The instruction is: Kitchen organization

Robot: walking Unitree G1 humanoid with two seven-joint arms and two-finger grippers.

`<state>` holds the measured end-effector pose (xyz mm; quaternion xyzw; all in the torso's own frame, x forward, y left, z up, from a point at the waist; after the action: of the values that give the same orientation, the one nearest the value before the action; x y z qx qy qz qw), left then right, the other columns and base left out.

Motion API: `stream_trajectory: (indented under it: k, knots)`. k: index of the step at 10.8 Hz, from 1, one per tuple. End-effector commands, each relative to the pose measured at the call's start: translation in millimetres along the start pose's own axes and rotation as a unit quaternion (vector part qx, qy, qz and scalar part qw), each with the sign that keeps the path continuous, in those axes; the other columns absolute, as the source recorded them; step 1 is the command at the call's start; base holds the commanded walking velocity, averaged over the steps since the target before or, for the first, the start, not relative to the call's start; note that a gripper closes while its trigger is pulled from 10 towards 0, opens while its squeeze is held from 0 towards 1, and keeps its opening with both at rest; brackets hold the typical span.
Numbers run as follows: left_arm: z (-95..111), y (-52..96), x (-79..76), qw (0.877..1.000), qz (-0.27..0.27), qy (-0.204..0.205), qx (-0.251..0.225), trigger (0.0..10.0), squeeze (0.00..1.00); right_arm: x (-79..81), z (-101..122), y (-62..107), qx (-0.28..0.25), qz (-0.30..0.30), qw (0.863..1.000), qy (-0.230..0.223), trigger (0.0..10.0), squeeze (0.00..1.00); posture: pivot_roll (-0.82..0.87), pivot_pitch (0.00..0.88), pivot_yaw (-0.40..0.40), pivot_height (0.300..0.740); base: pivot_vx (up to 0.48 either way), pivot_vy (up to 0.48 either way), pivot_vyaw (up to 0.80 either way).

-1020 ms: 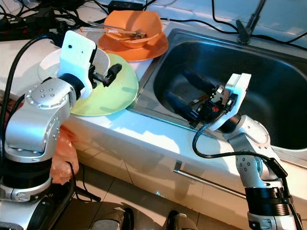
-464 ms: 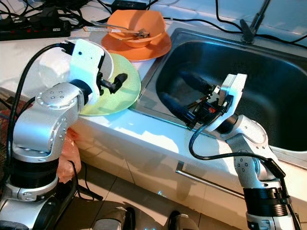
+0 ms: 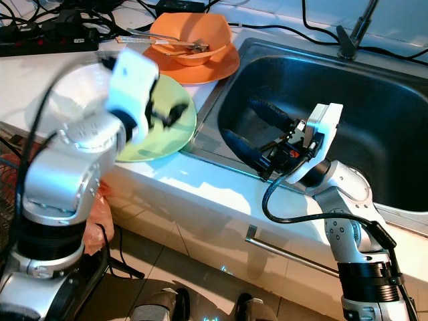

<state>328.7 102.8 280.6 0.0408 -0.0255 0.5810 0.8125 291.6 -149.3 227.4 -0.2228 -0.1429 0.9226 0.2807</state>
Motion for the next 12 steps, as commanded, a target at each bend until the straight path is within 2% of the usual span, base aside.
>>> stream_trajectory:
  k: [1, 2, 3, 4, 6, 7, 9, 10, 11, 12]
  knots:
    - [9.5, 2.1, 0.8, 1.000, -0.002, -0.003, -0.020, 10.0, 0.00, 0.1, 1.6, 0.0, -0.004, 0.006, 1.000, 0.008, 10.0, 0.00, 0.13, 0.161, 0.028, 0.740, 0.000, 0.000, 0.00]
    - [22.9, 4.9, 5.5, 0.998, -0.004, 0.012, -0.057, 10.0, 0.00, 0.5, 1.0, -0.8, -0.006, 0.005, 1.000, 0.007, 10.0, 0.00, 0.14, 0.159, 0.031, 0.740, 0.000, 0.000, 0.00]
    - [32.8, 7.6, 8.7, 0.996, -0.015, 0.049, -0.078, 10.0, 0.00, 0.5, 0.6, -0.6, -0.006, 0.005, 1.000, 0.007, 10.0, 0.00, 0.14, 0.160, 0.030, 0.740, 0.000, 0.000, 0.00]
    - [37.0, 10.4, 28.4, 0.995, 0.003, 0.062, -0.083, 10.0, 0.00, 1.0, 0.1, -0.1, -0.006, 0.005, 1.000, 0.006, 10.0, 0.00, 0.14, 0.163, 0.031, 0.740, 0.000, 0.000, 0.00]
    - [35.7, 19.7, 77.1, 0.995, 0.051, 0.050, -0.074, 10.0, 0.00, 1.3, -0.6, -0.4, -0.006, 0.004, 1.000, 0.006, 10.0, 0.00, 0.15, 0.165, 0.035, 0.740, 0.000, 0.000, 0.00]
    - [26.4, 30.1, 124.2, 0.993, 0.097, 0.049, -0.048, 10.0, 0.00, 2.8, -2.4, -0.9, -0.003, 0.006, 1.000, 0.006, 10.0, 0.00, 0.15, 0.165, 0.035, 0.740, 0.000, 0.000, 0.00]
    - [14.8, 42.9, 169.3, 0.987, 0.149, 0.054, -0.013, 10.0, 0.00, 3.2, -2.0, -2.1, -0.005, 0.006, 1.000, 0.005, 10.0, 0.00, 0.15, 0.164, 0.035, 0.740, 0.000, 0.000, 0.00]
    - [13.4, 48.3, 185.1, 0.981, 0.182, 0.073, -0.011, 10.0, 0.00, 3.6, -1.6, -2.3, -0.006, 0.005, 1.000, 0.003, 10.0, 0.00, 0.15, 0.167, 0.033, 0.740, 0.000, 0.000, 0.00]
    - [7.6, 45.1, 188.2, 0.975, 0.183, 0.122, -0.020, 10.0, 0.00, 4.6, -2.7, -2.4, -0.007, 0.006, 1.000, 0.000, 10.0, 0.00, 0.16, 0.168, 0.033, 0.740, 0.000, 0.000, 0.00]
    - [-1.8, 40.8, 185.8, 0.976, 0.174, 0.126, -0.010, 10.0, 0.00, 5.5, -3.5, -3.6, -0.006, 0.006, 1.000, 0.000, 10.0, 0.00, 0.15, 0.168, 0.029, 0.740, 0.000, 0.000, 0.00]
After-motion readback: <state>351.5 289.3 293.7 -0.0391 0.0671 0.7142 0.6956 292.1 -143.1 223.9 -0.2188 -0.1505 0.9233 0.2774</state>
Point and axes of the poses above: a point about 5 cm out from each wrist's last joint towards the gripper, its own y axis pointing back from the gripper into the wrist, its own z axis along the axis of the wrist's last joint, x = y × z, the point moved 1 cm from there along -y, pointing out of the wrist towards the gripper, and after that the axes turned 15 degrees about y, right-handed, at the moved point
